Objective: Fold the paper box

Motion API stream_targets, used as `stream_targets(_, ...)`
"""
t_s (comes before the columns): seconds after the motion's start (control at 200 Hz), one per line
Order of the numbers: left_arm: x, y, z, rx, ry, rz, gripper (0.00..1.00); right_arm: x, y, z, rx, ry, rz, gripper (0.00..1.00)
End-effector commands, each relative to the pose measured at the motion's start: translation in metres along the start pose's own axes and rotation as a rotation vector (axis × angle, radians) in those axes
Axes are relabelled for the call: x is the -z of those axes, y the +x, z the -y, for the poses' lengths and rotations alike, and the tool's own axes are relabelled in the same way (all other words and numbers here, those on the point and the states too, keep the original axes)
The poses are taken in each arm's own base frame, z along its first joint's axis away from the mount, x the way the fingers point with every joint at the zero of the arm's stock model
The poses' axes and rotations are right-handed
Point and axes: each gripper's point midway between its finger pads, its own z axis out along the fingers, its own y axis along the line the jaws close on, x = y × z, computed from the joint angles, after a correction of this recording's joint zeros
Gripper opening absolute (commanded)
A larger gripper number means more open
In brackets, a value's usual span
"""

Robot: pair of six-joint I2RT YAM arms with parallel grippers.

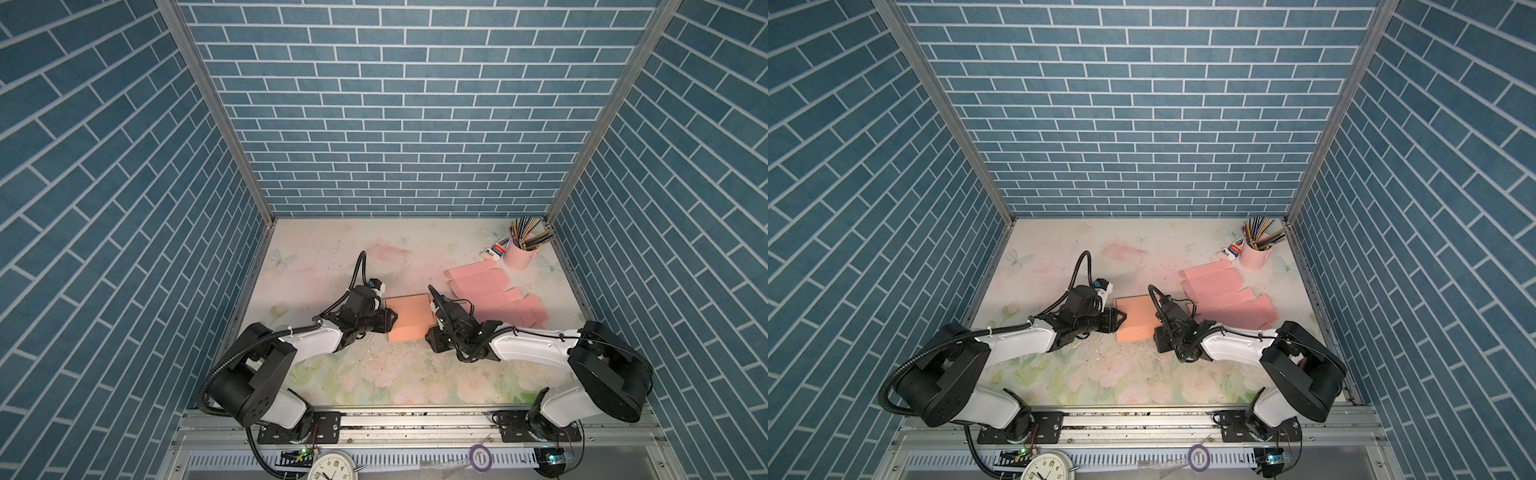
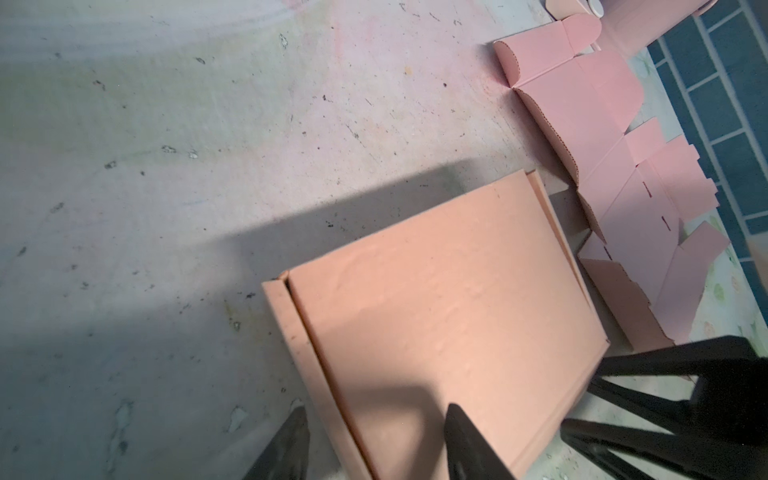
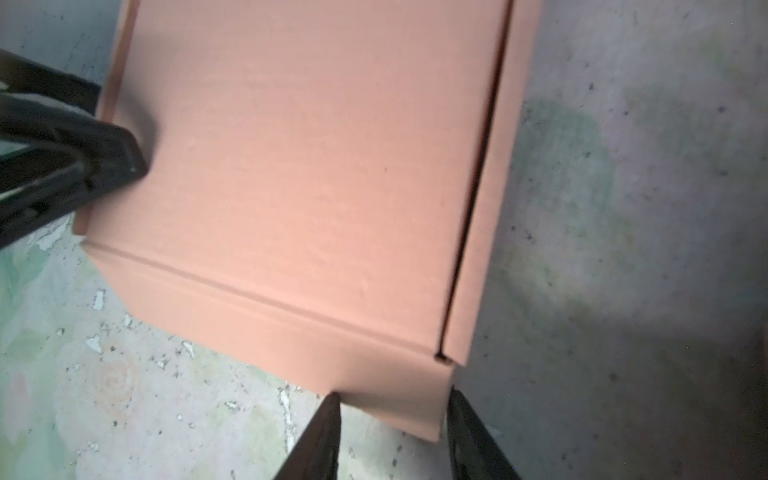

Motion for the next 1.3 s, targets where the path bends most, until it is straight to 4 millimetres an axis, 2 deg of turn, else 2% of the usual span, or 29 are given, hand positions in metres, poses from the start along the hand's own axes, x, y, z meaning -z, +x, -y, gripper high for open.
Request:
stream_targets(0.0,0.001,0.014,-0.005,0.008,-0.008,-0.025,0.53,-0.002,-0.011,0.002,0.005,0.012,0.025,0.43)
stream_targets(0.255,0.012,0.021,0.002,0.017,0.016,-0.027,0.53,-0.005,-0.02,0.007,-0.003,0.015,0.041,0.42)
stream_targets(0.42,0.028,0.012,0.004,0.003,0.006,-0.006,0.61,-0.007,-0.018,0.008,0.003,0.02,0.031,0.42)
stream_targets(0.535,0.036,0.006,0.001,0.001,0.009,-0.005,0.7,-0.006,-0.017,0.008,0.007,0.02,0.027,0.41)
stream_targets(0.64,0.042,-0.008,-0.002,0.012,0.011,0.024,0.72,-0.003,-0.017,0.008,0.007,0.018,0.031,0.41)
stream_targets(0.765,0.047,-0.041,0.002,0.018,0.023,0.087,0.73,0.001,-0.014,0.009,0.006,0.018,0.03,0.4)
stream_targets(0.82,0.045,-0.054,0.003,0.007,0.024,0.105,0.74,0.002,-0.012,0.011,0.004,0.02,0.027,0.4)
stream_targets(1.025,0.02,-0.077,-0.009,0.022,0.024,0.098,0.75,0.017,-0.009,0.013,0.001,0.019,0.037,0.39)
stream_targets(1.18,0.004,-0.082,-0.009,0.022,0.037,0.074,0.76,0.025,-0.007,0.015,0.009,0.028,0.03,0.37)
stream_targets(1.295,-0.003,-0.081,-0.009,0.023,0.048,0.061,0.76,0.032,-0.013,0.007,0.027,0.02,0.04,0.36)
